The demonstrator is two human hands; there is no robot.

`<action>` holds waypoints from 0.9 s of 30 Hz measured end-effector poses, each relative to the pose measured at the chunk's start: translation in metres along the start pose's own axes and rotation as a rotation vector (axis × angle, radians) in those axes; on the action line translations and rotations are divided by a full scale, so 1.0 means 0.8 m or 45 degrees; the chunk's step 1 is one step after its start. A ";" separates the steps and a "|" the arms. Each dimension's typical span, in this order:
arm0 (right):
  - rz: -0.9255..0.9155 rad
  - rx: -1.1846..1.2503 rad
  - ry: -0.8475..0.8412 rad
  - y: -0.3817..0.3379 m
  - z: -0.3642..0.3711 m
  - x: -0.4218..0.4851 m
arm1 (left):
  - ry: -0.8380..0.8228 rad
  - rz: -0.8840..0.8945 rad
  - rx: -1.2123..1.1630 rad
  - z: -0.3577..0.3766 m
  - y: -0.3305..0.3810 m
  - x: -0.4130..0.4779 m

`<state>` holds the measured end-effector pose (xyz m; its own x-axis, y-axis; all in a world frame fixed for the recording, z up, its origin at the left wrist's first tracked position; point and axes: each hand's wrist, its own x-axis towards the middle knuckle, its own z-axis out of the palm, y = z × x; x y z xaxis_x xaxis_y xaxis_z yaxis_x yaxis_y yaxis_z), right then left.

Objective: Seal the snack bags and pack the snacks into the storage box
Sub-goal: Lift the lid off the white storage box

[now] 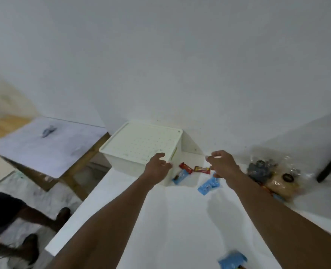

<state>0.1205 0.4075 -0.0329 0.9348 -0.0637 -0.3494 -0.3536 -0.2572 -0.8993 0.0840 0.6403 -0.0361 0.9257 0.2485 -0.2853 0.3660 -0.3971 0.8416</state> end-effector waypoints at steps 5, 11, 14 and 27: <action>-0.023 -0.068 -0.076 -0.018 0.084 -0.030 | 0.215 -0.082 0.015 -0.120 -0.049 -0.020; -0.020 -0.104 0.015 -0.032 0.167 -0.001 | 0.322 -0.104 0.079 -0.202 -0.099 0.028; 0.035 -0.095 0.105 -0.028 0.212 0.030 | 0.321 -0.074 0.252 -0.234 -0.121 0.087; 0.111 -0.384 0.639 -0.012 0.337 0.138 | 0.220 -0.146 0.479 -0.294 -0.185 0.322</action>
<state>0.2186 0.6632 -0.1339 0.8295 -0.5268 -0.1855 -0.4740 -0.4884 -0.7327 0.2461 0.9708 -0.1262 0.8591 0.4414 -0.2591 0.5045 -0.6450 0.5740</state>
